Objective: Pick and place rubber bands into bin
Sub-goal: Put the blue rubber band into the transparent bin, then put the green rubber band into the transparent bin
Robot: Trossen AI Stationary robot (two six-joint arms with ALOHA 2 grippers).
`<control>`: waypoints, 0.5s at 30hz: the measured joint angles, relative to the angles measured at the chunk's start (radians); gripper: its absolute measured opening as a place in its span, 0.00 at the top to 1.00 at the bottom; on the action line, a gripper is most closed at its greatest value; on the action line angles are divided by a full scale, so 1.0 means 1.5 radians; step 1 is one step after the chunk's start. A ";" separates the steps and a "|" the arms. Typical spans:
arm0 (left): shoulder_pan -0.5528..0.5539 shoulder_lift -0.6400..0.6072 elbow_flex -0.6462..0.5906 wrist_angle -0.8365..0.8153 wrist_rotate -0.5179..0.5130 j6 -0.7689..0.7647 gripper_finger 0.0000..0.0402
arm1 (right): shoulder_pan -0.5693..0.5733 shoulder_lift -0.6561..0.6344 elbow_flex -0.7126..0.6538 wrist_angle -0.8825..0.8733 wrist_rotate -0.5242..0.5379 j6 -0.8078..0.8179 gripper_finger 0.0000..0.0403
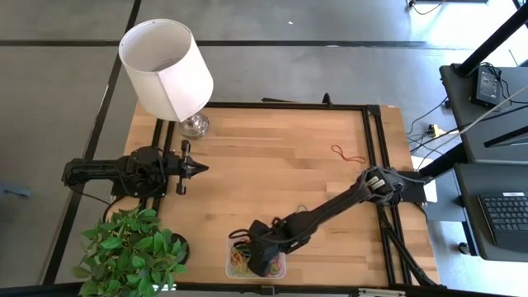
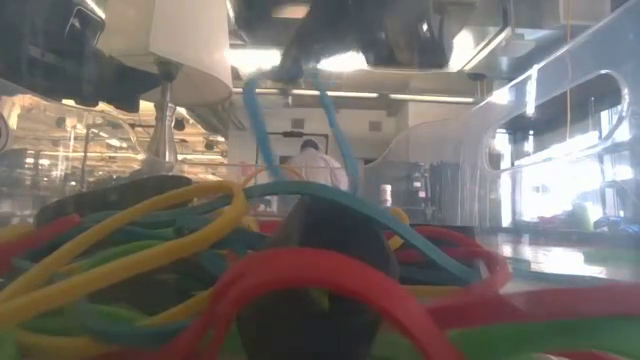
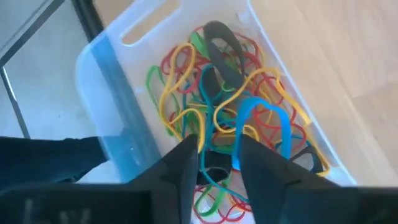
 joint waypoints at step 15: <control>0.000 0.000 0.000 0.000 0.000 0.000 0.98 | -0.005 -0.001 0.063 -0.100 -0.105 -0.124 0.64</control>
